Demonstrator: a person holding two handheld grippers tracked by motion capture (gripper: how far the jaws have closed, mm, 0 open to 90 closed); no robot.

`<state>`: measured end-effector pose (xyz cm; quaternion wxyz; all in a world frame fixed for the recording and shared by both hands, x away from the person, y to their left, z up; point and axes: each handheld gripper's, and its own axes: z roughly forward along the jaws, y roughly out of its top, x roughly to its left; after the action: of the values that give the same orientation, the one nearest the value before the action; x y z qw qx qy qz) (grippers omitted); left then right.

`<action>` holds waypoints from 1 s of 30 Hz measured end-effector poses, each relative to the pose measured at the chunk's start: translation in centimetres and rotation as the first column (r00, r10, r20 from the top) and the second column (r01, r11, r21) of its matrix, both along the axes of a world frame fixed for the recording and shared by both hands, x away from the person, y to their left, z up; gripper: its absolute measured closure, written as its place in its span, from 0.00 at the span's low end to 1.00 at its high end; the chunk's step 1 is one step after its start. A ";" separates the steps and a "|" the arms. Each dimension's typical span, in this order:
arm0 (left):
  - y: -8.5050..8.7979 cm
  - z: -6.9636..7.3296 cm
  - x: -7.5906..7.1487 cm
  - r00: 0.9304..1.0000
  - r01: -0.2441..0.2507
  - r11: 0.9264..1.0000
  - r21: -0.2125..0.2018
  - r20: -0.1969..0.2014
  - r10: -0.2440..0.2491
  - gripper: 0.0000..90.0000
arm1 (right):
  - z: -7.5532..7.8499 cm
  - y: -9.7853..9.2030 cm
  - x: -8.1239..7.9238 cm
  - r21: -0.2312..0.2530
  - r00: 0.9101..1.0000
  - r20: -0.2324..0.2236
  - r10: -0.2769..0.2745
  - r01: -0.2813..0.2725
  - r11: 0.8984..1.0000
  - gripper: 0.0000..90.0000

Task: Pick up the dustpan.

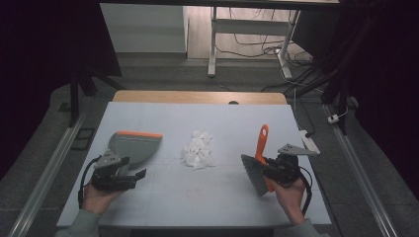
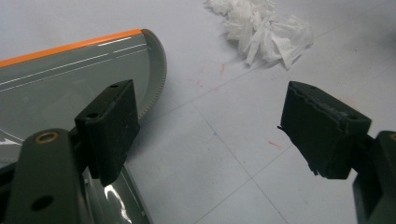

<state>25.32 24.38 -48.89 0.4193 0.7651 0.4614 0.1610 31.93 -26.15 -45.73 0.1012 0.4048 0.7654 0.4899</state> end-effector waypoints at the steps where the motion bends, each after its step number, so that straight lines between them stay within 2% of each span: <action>1: 0.0 0.0 0.0 1.000 0.000 1.000 -0.001 -0.001 0.000 0.22 | 0.0 0.0 0.0 0.001 1.000 0.002 -0.001 0.001 1.000 0.77; 14: -0.3 0.3 -0.1 1.000 -0.005 1.000 0.020 -0.017 0.005 0.22 | 0.2 -0.1 -0.1 0.000 1.000 0.018 0.000 0.000 1.000 0.77; 30: -0.3 2.9 -0.6 0.999 -0.041 0.998 0.041 -0.031 0.043 0.22 | 0.4 -0.5 -0.1 0.005 0.999 0.032 -0.006 0.006 1.000 0.77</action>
<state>24.68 24.13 -45.95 0.3929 0.7660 0.4806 0.1668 31.80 -26.65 -45.30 0.1140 0.3994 0.7612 0.4980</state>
